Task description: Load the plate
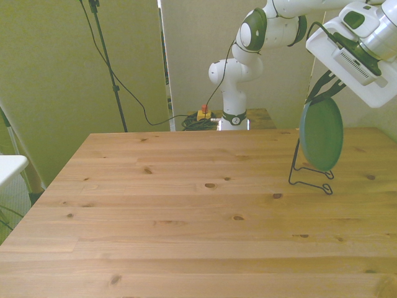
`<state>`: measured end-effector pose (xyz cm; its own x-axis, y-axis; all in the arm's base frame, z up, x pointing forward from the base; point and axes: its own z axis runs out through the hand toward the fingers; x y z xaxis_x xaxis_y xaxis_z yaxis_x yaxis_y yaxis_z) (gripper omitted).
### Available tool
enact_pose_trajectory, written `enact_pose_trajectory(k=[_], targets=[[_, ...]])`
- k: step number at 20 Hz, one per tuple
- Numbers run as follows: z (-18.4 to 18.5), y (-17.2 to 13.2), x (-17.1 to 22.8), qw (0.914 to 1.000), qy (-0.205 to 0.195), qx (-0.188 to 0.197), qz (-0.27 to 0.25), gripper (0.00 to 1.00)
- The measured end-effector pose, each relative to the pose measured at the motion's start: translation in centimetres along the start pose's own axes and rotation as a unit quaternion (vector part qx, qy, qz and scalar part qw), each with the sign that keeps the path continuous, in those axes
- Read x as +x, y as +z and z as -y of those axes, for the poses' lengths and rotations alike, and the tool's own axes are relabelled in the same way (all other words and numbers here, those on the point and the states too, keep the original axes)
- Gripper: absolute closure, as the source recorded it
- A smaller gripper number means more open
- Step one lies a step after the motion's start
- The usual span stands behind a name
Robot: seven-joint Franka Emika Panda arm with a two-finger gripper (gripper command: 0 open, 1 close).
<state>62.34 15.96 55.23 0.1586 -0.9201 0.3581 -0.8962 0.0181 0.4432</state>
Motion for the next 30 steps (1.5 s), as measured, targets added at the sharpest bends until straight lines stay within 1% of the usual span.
enact_pose_trajectory(k=[7, 25, 30], targets=[[1.5, 1.9, -1.1, 0.9991, -0.008, -0.03, -0.028, 1.0], [2.9, 3.6, -3.7, 0.9927, -0.023, -0.052, -0.106, 1.0], [3.2, 3.5, -4.1, 0.9914, -0.021, -0.045, -0.121, 1.0]])
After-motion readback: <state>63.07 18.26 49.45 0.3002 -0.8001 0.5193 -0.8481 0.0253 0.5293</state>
